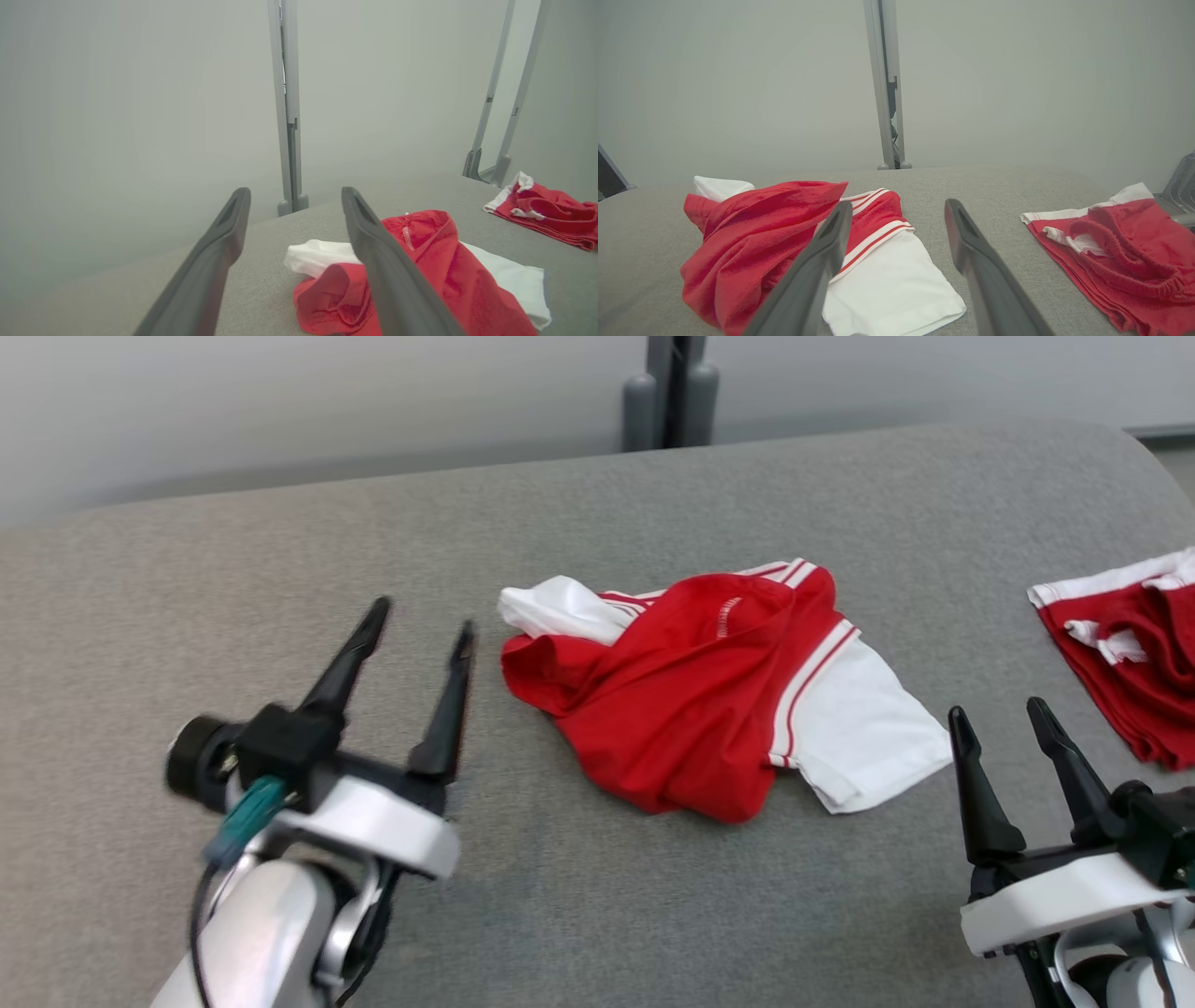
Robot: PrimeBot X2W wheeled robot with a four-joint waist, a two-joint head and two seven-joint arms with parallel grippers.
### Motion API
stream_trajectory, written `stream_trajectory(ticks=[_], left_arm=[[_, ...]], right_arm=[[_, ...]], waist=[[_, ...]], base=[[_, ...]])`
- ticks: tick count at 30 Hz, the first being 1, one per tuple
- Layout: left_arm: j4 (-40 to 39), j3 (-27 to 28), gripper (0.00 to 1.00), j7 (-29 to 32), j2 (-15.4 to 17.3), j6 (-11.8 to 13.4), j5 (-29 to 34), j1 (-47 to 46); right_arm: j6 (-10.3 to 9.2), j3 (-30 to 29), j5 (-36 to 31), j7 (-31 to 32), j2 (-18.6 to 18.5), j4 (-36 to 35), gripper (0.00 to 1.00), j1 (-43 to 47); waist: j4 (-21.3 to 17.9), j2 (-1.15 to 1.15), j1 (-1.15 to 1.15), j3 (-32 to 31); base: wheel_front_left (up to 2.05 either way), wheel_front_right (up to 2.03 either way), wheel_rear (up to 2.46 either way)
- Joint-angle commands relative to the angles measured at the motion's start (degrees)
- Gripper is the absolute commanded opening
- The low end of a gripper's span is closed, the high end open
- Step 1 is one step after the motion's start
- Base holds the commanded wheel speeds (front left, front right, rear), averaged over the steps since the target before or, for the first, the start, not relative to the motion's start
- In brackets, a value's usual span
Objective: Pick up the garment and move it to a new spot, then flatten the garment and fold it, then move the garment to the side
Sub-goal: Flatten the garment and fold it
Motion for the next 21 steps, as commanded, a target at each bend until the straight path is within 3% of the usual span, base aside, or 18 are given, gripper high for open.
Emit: stream_trajectory(ticks=[1,11,21], left_arm=[[0.68,-1.40,1.00,1.16,-0.46,-1.08,0.67,-2.54],[9.68,-10.20,1.00,16.32,-4.43,-8.43,-1.05,-13.93],[19.61,-12.78,1.00,24.01,-4.87,-11.21,-1.32,-21.88]], right_arm=[[-0.02,0.35,0.11,-0.06,-0.13,0.22,1.00,-1.08],[-0.02,3.84,3.86,-3.74,-0.04,4.68,1.00,-4.37],[-0.02,6.33,7.04,-7.54,-0.03,10.02,1.00,-5.90]], waist=[[-2.47,0.00,0.00,2.04],[-11.98,0.00,0.00,7.08],[-17.38,0.00,0.00,8.79]], base=[[0.00,0.00,0.00],[0.00,0.00,0.00],[0.00,0.00,0.00]])
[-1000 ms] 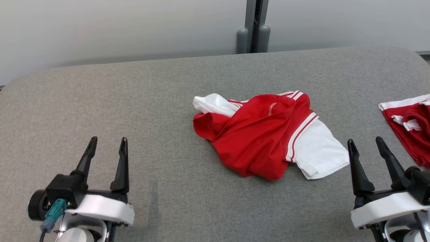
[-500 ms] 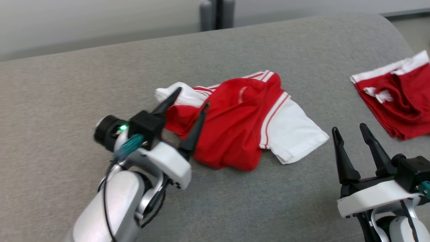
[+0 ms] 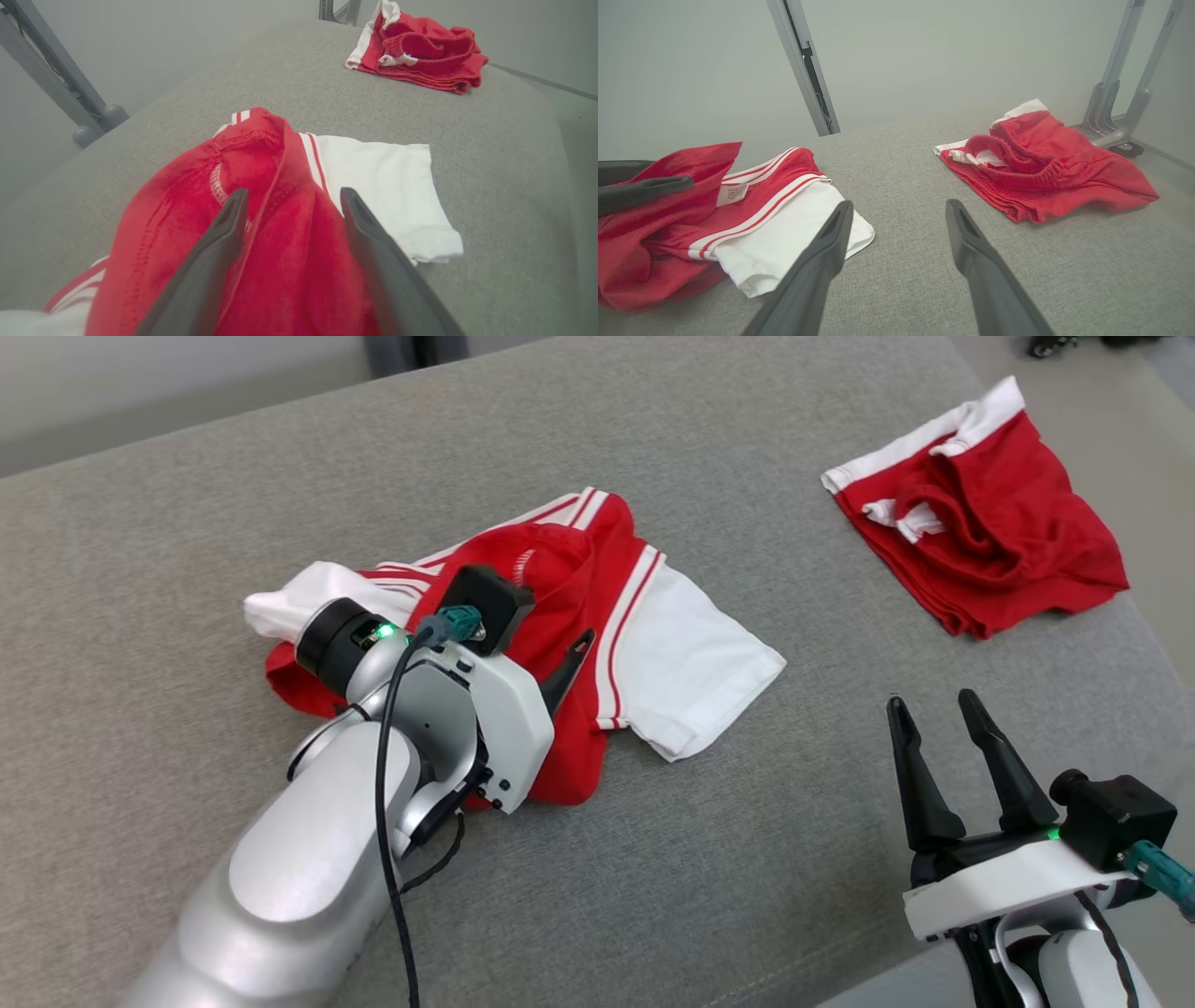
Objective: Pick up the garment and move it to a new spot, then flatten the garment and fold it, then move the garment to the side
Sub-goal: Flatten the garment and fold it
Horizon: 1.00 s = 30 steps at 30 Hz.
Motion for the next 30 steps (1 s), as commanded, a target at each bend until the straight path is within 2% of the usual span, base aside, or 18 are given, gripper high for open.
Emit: stream_trajectory(ticks=[1,2,3,7,12,17,23,30], left_arm=[[1.08,-0.12,0.67,0.65,0.21,-0.65,-0.68,-1.51],[1.43,-0.19,0.29,0.78,0.27,-1.02,-0.74,-2.09],[1.51,-0.20,0.00,0.88,0.23,-1.19,-1.38,-2.32],[0.27,0.27,0.00,-0.63,0.58,-1.59,-1.78,-3.20],[-5.11,1.80,0.00,-3.40,1.83,-1.91,-3.34,-2.92],[-13.74,5.71,0.00,-4.94,5.91,-0.63,-5.63,1.07],[-22.81,10.92,0.00,-5.25,11.61,3.16,-6.94,7.43],[-31.29,17.75,0.00,-7.62,15.02,9.53,-9.59,19.83]], right_arm=[[-0.02,0.24,0.53,-0.82,-0.14,0.59,1.00,-0.84],[-0.02,0.33,0.72,-1.07,-0.14,1.01,1.00,-1.03],[-0.02,0.38,0.91,-1.34,-0.14,1.38,1.00,-1.07],[-0.02,-0.53,1.07,-1.98,-0.15,2.10,1.00,-0.71],[-0.02,-1.87,0.30,-1.60,-0.17,2.49,1.00,-0.20],[-0.02,-3.18,-1.08,-0.05,-0.18,1.45,1.00,0.14],[-0.02,-4.84,-2.36,2.24,-0.21,-0.80,1.00,1.30],[-0.02,-6.61,-2.29,4.49,-0.21,-3.49,1.00,3.01]], waist=[[-1.05,0.00,0.00,0.57],[-1.15,0.00,0.00,0.57],[-1.16,0.00,0.00,0.54],[-0.06,0.00,0.00,0.28],[3.75,0.00,0.00,-1.08],[8.29,0.00,0.00,-3.66],[12.39,0.00,0.00,-6.32],[15.47,0.00,0.00,-8.02]], base=[[0.00,0.00,0.00],[0.00,0.00,0.00],[0.00,0.00,0.00],[0.00,0.00,0.00],[0.00,0.00,0.00],[0.00,0.00,0.00],[0.00,0.00,0.00],[0.00,0.00,0.00]])
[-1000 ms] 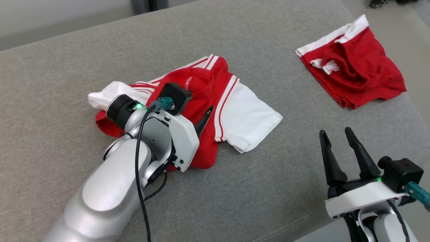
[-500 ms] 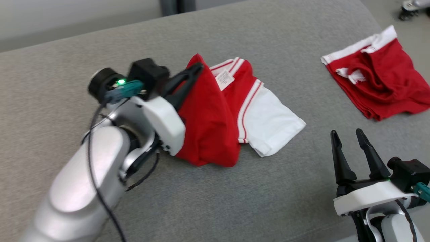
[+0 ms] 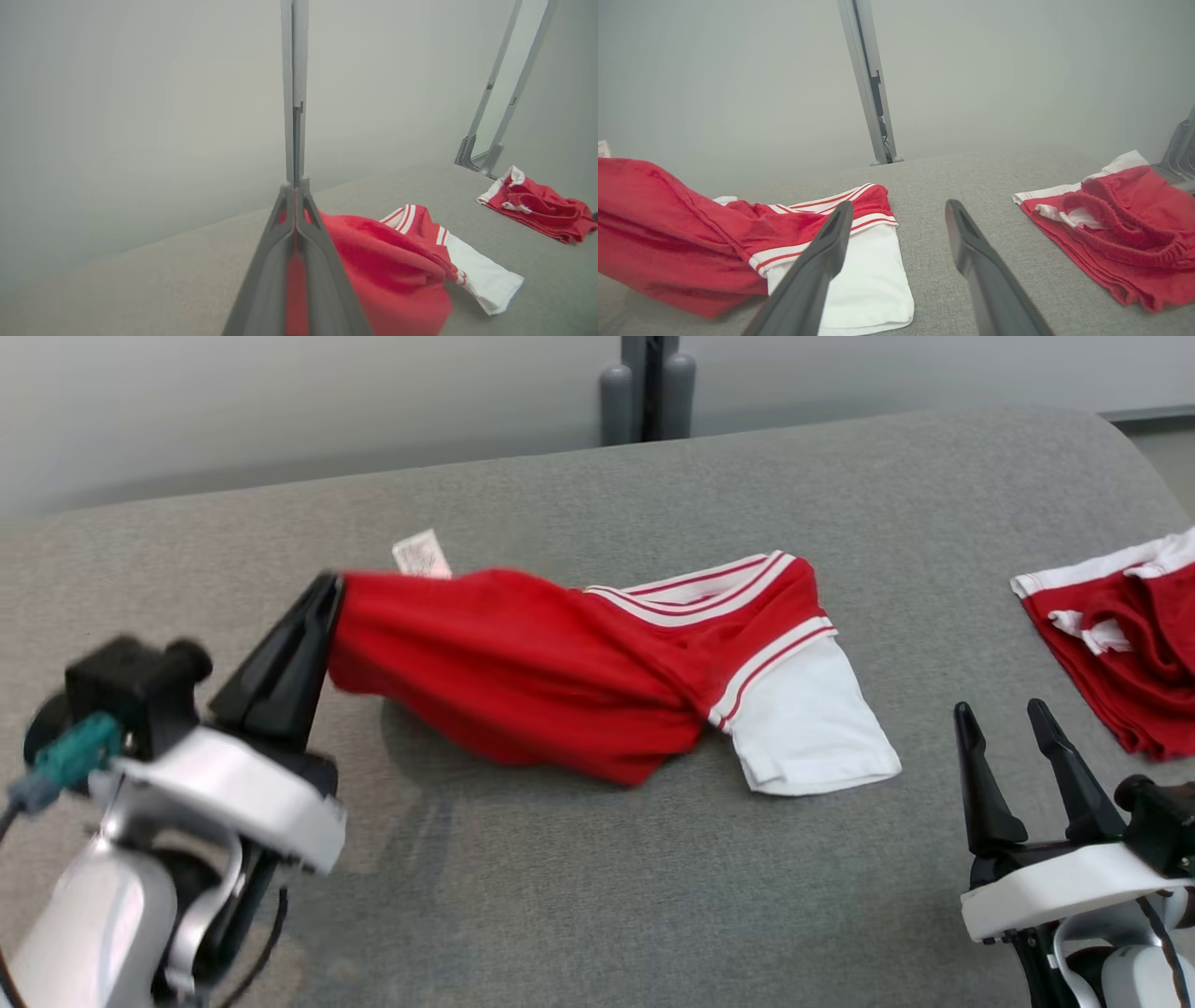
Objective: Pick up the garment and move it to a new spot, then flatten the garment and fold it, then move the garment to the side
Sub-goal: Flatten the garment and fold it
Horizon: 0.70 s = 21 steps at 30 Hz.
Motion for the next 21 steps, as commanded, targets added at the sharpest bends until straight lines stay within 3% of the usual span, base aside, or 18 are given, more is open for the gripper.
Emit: stream_trajectory(ticks=[1,5,8,15,21], left_arm=[[-0.54,0.52,0.00,-0.53,0.01,0.91,-0.60,2.67],[0.62,1.47,0.00,-3.34,-1.54,3.57,-2.63,12.77],[4.06,0.99,0.00,-5.98,-3.35,4.08,-3.95,18.01],[14.63,-1.31,0.00,-11.21,-8.55,1.62,-6.49,22.08],[20.37,-2.32,0.00,-12.76,-10.28,0.04,-7.28,21.92]], right_arm=[[-0.02,-0.35,0.26,0.16,-0.29,-0.46,1.00,0.75],[-0.02,-0.91,0.88,1.11,-0.29,-1.15,1.00,1.23],[-0.02,-1.32,1.11,1.71,-0.27,-1.42,1.00,1.80],[-0.02,-2.55,0.71,3.15,-0.29,-2.19,1.00,1.92],[-0.02,-2.71,1.06,3.70,-0.29,-2.24,1.00,1.90]], waist=[[0.95,0.00,0.00,-0.43],[2.12,0.00,0.00,0.04],[3.39,0.00,0.00,0.54],[5.84,0.00,0.00,0.90],[6.63,0.00,0.00,0.64]], base=[[0.00,0.00,0.00],[0.00,0.00,0.00],[0.00,0.00,0.00],[0.00,0.00,0.00],[0.00,0.00,0.00]])
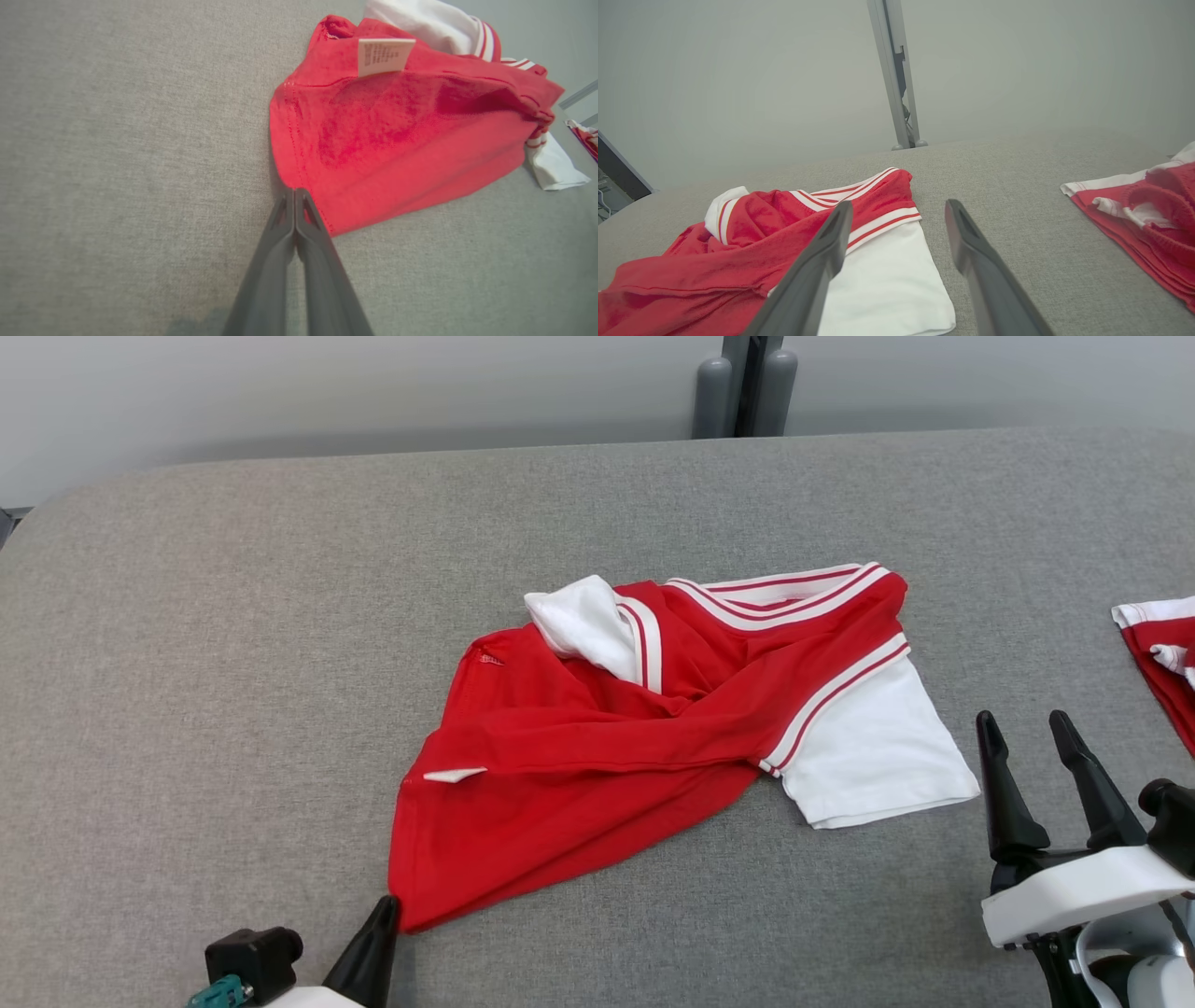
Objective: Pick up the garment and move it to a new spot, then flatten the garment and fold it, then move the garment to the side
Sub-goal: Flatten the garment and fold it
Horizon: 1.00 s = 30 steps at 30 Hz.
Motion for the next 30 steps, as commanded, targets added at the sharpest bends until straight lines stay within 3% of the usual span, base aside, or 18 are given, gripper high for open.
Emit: stream_trajectory(ticks=[1,2,3,4,9,17,22,30], left_arm=[[0.76,0.18,0.00,-0.38,-0.21,-0.63,-0.60,-0.01],[1.46,0.05,0.00,-0.60,-0.68,-0.91,-0.91,-0.16],[1.84,0.31,0.44,-1.05,-1.13,-0.95,-1.32,-0.34],[1.97,0.66,1.00,-1.70,-1.59,-1.10,-1.80,-0.59],[-0.29,3.15,1.00,-6.34,-2.04,-0.01,-1.21,-2.15],[-6.12,7.77,1.00,-11.50,1.07,3.66,5.92,-6.87],[-7.44,8.49,1.00,-12.02,3.12,4.68,10.41,-8.71],[-7.00,7.39,1.00,-10.76,4.44,5.14,12.02,-6.22]], right_arm=[[-0.02,-0.26,0.18,0.01,-0.30,-0.19,1.00,0.53],[-0.02,-0.32,0.37,-0.01,-0.30,-0.09,1.00,0.65],[-0.02,-0.36,0.54,-0.07,-0.30,-0.04,1.00,0.68],[-0.02,-0.51,0.58,-0.38,-0.30,-0.09,1.00,0.61],[-0.02,-1.51,-0.34,-1.31,-0.30,-1.09,1.00,0.39],[-0.02,-1.10,-3.18,-1.37,-0.29,-3.12,1.00,0.35],[-0.02,-0.15,-4.28,-0.93,-0.30,-3.57,1.00,0.81],[-0.02,1.22,-4.88,-0.42,-0.30,-2.69,1.00,1.85]], waist=[[0.12,0.00,0.00,-0.11],[0.19,0.00,0.00,-0.21],[0.22,0.00,0.00,-0.30],[0.24,0.00,0.00,-0.36],[0.11,0.00,0.00,-0.65],[-0.75,0.00,0.00,-1.90],[-0.99,0.00,0.00,-3.04],[-1.23,0.00,0.00,-4.99]], base=[[0.00,0.00,0.00],[0.00,0.00,0.00],[0.00,0.00,0.00],[0.00,0.00,0.00],[0.00,0.00,0.00],[0.00,0.00,0.00],[0.00,0.00,0.00],[0.00,0.00,0.00]])
